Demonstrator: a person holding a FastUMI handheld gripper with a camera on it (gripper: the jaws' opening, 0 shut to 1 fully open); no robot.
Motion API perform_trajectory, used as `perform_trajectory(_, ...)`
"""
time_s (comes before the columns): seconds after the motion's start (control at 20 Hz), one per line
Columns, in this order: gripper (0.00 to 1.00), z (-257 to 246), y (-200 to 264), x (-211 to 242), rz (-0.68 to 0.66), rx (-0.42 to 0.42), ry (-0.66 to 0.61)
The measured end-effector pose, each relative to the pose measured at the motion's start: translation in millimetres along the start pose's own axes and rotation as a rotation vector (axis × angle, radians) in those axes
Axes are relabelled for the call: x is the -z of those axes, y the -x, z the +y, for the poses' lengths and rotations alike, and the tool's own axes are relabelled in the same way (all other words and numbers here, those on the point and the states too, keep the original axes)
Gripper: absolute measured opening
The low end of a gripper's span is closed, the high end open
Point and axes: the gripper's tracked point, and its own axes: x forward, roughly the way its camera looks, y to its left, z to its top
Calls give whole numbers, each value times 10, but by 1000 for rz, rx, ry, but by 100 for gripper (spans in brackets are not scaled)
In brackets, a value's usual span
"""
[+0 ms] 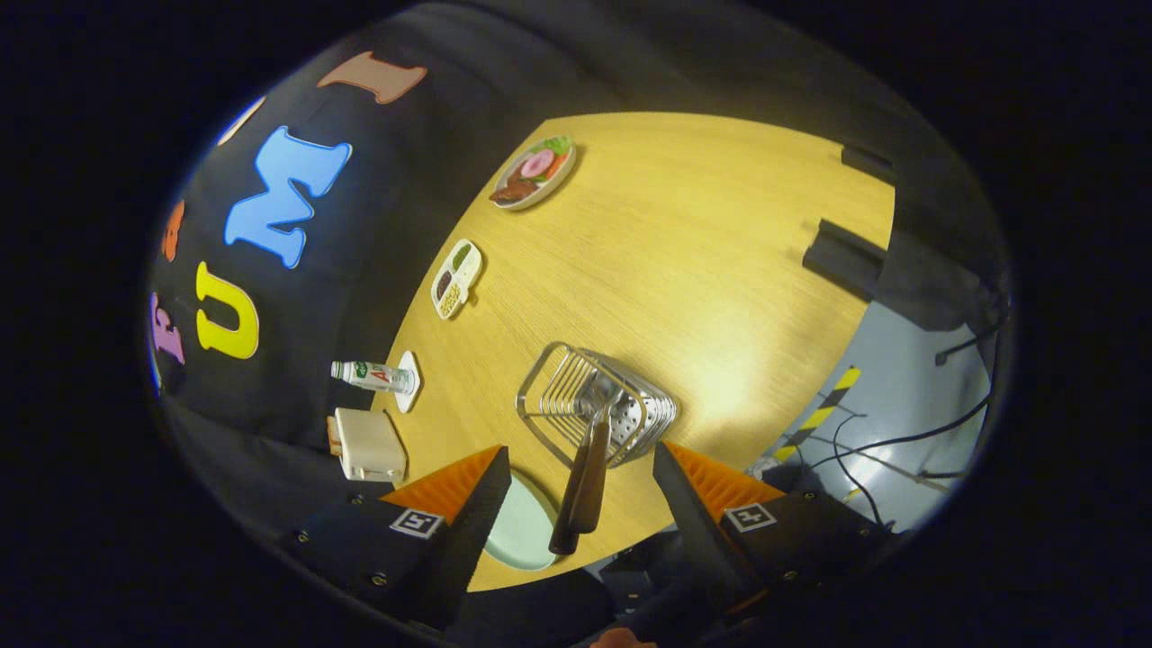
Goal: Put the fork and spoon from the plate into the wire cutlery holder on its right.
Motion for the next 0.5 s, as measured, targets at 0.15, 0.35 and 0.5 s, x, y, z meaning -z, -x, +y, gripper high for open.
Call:
perform_trajectory(0.15, 98, 145, 203, -395, -185, -5, 139)
perform_trajectory(0.35, 97, 521, 536, -790, -432, -29, 340)
perform_trajectory(0.5, 98, 744, 777, -958, -601, 15, 522)
